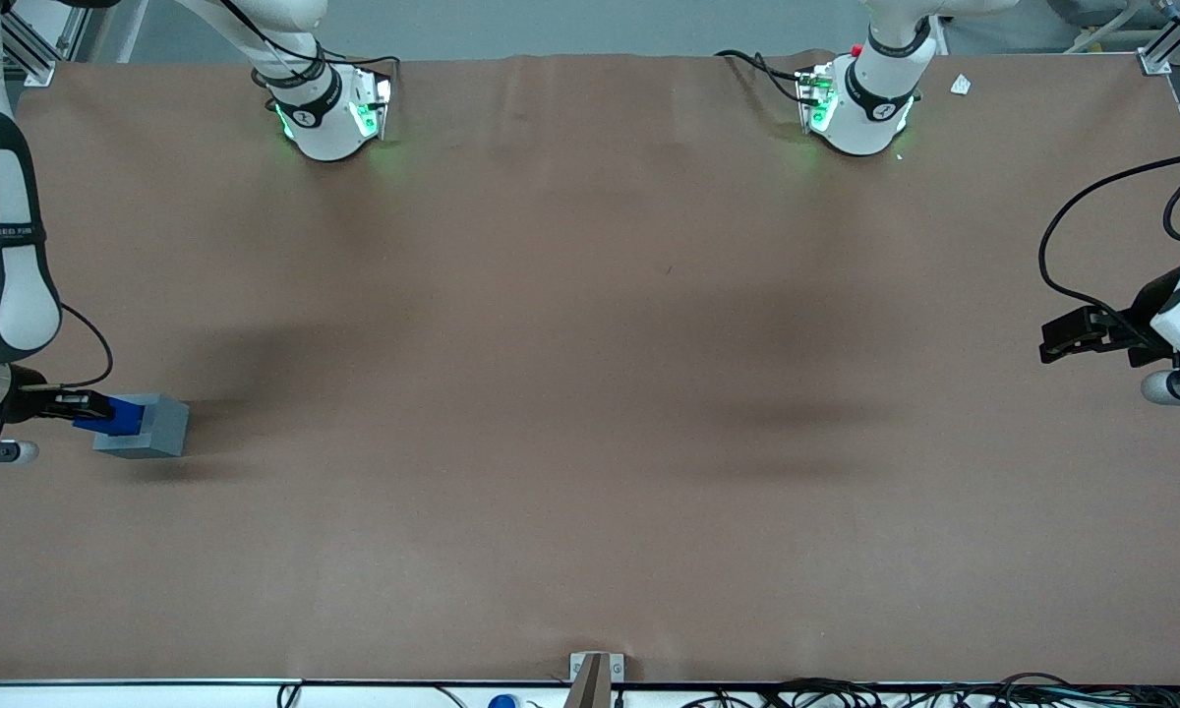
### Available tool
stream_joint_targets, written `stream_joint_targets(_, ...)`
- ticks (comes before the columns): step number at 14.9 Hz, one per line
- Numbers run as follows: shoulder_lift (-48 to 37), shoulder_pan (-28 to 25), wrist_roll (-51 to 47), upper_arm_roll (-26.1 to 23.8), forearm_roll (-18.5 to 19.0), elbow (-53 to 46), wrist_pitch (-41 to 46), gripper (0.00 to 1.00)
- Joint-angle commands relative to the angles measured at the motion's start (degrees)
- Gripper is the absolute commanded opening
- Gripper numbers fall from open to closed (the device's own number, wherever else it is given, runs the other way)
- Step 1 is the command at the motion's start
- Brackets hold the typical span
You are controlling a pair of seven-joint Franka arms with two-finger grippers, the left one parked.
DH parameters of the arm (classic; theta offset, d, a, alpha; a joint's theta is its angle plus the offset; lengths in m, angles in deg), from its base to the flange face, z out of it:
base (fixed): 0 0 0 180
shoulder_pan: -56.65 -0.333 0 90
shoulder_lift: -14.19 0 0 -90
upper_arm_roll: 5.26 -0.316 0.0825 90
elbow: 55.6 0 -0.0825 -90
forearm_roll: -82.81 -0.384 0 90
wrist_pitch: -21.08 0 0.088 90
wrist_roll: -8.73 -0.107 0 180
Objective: Insert blue part into gray base with right arm
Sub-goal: 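Lower the blue block into the gray base's square opening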
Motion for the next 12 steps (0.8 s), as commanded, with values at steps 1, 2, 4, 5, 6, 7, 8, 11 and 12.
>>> stream_joint_targets(1,0.1,0.3,-0.7,-0.5,0.0,-0.3,0.3,0.02)
stream_joint_targets(2,0.1,0.3,-0.7,-0.5,0.0,-0.3,0.3,0.02)
stream_joint_targets(4,0.1,0.3,-0.7,-0.5,0.0,-0.3,0.3,0.02)
stream_joint_targets(5,0.2,0.3,-0.7,-0.5,0.0,-0.3,0.2,0.02)
stream_joint_targets(6,0.2,0.2,-0.7,-0.5,0.0,-0.3,0.2,0.02)
stream_joint_targets(7,0.3,0.1,-0.7,-0.5,0.0,-0.3,0.2,0.02)
stream_joint_targets(8,0.4,0.1,-0.7,-0.5,0.0,-0.3,0.2,0.02)
stream_joint_targets(11,0.4,0.1,-0.6,-0.5,0.0,-0.3,0.2,0.02)
stream_joint_targets(12,0.5,0.1,-0.6,-0.5,0.0,-0.3,0.1,0.02)
